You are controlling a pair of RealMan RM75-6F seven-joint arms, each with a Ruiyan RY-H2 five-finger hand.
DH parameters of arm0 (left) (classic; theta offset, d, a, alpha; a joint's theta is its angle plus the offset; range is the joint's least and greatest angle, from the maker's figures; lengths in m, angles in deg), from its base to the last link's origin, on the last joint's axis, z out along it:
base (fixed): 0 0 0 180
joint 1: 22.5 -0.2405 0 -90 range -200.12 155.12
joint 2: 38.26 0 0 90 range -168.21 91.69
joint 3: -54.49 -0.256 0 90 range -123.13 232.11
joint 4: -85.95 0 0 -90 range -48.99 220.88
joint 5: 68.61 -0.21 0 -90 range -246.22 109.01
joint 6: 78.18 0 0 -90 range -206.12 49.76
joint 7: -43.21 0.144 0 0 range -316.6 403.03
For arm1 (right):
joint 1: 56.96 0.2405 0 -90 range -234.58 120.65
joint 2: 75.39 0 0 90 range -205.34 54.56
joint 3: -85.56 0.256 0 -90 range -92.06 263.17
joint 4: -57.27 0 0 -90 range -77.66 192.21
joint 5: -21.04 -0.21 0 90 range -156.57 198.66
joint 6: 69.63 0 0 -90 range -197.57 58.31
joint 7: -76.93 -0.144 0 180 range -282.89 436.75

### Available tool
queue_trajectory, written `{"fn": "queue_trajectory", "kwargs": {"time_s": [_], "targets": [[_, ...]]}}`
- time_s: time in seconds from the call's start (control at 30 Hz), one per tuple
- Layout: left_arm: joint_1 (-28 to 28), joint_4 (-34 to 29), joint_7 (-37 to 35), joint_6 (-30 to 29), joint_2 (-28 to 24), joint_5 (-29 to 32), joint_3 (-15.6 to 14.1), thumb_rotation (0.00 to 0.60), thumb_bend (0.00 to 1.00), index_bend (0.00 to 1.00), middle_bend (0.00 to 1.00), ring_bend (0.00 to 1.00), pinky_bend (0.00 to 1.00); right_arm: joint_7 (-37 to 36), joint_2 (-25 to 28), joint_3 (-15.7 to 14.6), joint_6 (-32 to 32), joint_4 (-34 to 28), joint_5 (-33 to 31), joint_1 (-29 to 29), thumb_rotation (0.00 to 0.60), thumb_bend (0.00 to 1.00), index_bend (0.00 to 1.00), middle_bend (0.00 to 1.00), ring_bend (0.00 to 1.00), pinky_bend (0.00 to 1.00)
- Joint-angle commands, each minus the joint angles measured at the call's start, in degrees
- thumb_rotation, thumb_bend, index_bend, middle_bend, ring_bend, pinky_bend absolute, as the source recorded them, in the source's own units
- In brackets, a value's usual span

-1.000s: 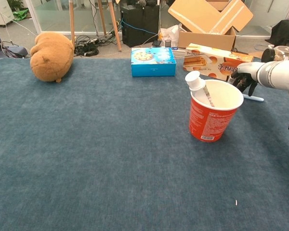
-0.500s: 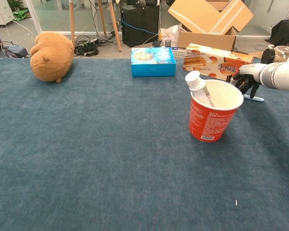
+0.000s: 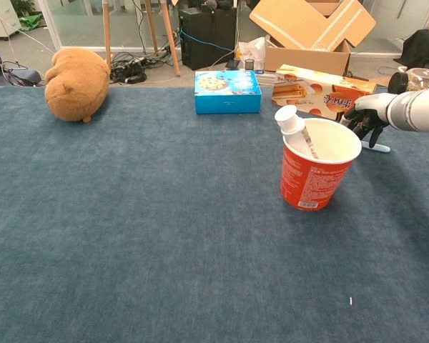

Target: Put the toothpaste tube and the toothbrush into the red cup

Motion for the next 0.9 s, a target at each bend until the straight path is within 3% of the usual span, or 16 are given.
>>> {"fn": "queue_trajectory", "kwargs": {"time_s": [0.03,0.6,0.9], "targets": [[0.1,-0.1,0.1,0.0,0.0,0.0,0.1,0.6,0.0,0.32,0.37,0.33,0.42,-0.7,0.8,-0.3,-0.6,-0.9,-0.5,0.0,0.6,0.36,0.35,0.29,0.18,0.38],[0.4,-0.9,1.0,0.2,-0.3,-0.2,0.0,0.6,0.0,0.32,0.37,0.33,0.42,-5.8,5.5,-3.8,-5.0,-5.7,-2.9,1.0,0.6,0.36,0.35,0.3,0.18,0.38],[0.4,-1.1,1.3,0.3,-0.2,-0.2,0.0,0.6,0.0,0.32,0.37,0.33,0.42,-10.5,7.2,-3.7,-1.6,-8.4,2.0,0.7,0.6,0.36,0.35,0.3,0.18,0.38]]}}
